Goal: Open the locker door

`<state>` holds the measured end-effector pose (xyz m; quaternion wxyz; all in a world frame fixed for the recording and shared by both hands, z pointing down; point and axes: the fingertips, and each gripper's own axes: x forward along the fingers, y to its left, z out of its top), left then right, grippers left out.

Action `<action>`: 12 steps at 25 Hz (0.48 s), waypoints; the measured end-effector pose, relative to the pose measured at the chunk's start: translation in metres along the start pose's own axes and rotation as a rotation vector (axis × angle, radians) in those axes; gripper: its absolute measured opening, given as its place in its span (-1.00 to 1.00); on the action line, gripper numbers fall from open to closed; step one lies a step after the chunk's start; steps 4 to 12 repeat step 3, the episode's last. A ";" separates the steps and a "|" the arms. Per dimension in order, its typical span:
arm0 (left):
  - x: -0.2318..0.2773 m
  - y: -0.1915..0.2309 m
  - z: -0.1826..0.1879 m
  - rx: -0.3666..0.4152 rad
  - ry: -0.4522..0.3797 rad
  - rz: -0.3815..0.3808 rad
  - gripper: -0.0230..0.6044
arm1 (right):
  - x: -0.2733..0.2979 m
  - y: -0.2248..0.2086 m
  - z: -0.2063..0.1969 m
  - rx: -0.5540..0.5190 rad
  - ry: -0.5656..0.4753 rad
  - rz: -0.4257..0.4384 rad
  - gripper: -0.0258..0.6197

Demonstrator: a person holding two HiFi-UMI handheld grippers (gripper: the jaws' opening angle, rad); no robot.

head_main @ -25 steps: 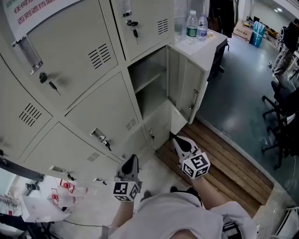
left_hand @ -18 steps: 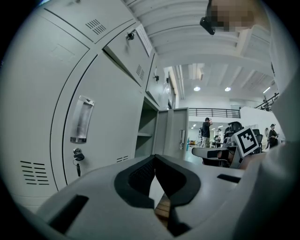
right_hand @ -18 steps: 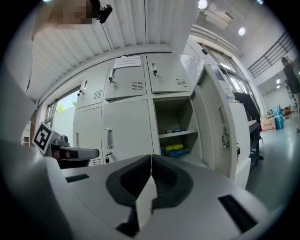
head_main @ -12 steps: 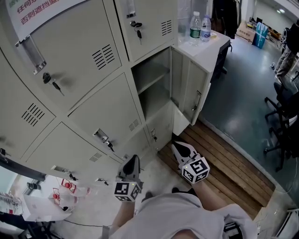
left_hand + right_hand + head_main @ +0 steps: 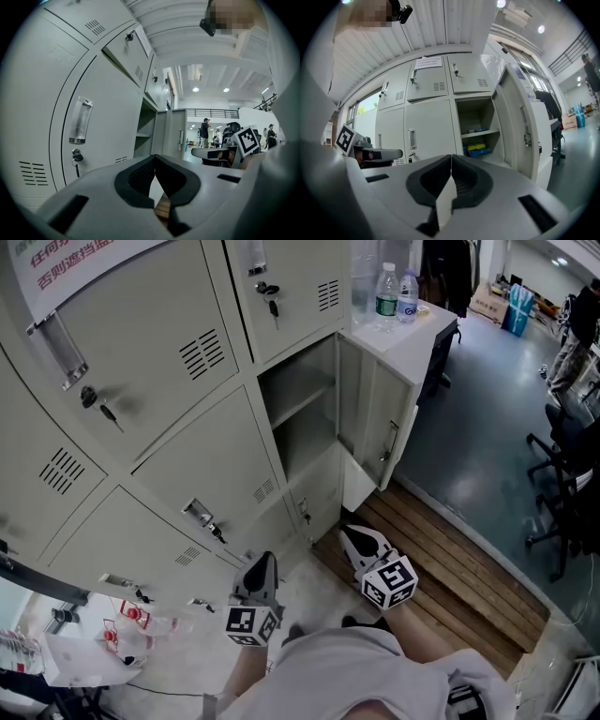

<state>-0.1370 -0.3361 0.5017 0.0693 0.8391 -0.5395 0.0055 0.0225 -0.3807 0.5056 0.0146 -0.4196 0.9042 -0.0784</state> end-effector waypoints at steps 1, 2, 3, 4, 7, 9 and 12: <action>0.000 0.000 0.000 0.001 0.000 0.000 -0.92 | 0.000 0.001 0.000 -0.001 0.000 0.002 -0.88; 0.000 0.000 0.000 0.001 0.000 0.000 -0.92 | 0.000 0.001 0.000 -0.003 -0.001 0.004 -0.88; 0.000 0.000 0.000 0.001 0.000 0.000 -0.92 | 0.000 0.002 0.001 -0.004 -0.001 0.006 -0.88; 0.000 0.000 0.000 0.001 0.000 0.000 -0.92 | 0.000 0.002 0.001 -0.004 -0.001 0.006 -0.88; 0.000 0.000 0.000 0.001 0.000 0.000 -0.92 | 0.000 0.002 0.001 -0.004 -0.001 0.006 -0.88; 0.000 0.000 0.000 0.001 0.000 0.000 -0.92 | 0.000 0.002 0.001 -0.004 -0.001 0.006 -0.88; 0.000 0.000 0.000 0.001 0.000 0.000 -0.92 | 0.000 0.002 0.001 -0.004 -0.001 0.006 -0.88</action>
